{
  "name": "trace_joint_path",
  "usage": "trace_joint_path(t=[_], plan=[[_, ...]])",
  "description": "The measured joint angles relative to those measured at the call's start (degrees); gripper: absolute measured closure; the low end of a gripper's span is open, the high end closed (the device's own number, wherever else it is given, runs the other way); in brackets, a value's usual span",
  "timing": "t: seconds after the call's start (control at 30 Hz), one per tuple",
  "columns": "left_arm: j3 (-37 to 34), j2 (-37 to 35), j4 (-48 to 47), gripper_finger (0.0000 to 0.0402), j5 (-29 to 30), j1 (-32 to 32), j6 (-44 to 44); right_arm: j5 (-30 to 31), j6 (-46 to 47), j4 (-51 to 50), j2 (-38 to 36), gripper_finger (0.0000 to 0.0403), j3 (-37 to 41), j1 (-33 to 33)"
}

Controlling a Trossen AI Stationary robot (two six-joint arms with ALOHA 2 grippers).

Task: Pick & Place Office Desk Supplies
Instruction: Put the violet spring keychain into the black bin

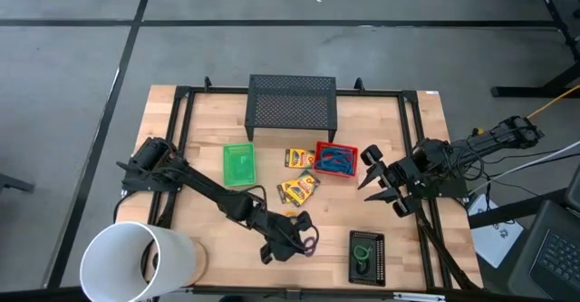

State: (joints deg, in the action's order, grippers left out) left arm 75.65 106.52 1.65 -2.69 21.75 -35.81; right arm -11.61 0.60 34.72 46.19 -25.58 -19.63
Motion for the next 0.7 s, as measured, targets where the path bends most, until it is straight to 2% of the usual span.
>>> trace_joint_path(t=[0.13, 0.3, 0.5, 0.7], plan=[[0.13, 0.14, 5.0, 0.0392, -3.65, -1.7, -0.44, 0.02, 0.28, -0.02, 0.0, 0.0263, 0.0, 0.72], [1.22, 4.8, 9.92, 0.0394, -6.16, -3.7, -0.55, 0.04, 0.26, 0.27, 0.0, 0.0263, 0.02, 1.44], [11.69, 14.16, 7.16, 0.0393, -7.52, -4.65, -1.59, 0.0, 0.25, 0.42, 0.0, 0.0263, 0.02, 1.65], [23.25, 20.46, 2.14, 0.0396, -9.7, -4.6, -3.73, -1.36, 0.32, 0.39, 0.26, 0.0263, 0.02, 1.65]])
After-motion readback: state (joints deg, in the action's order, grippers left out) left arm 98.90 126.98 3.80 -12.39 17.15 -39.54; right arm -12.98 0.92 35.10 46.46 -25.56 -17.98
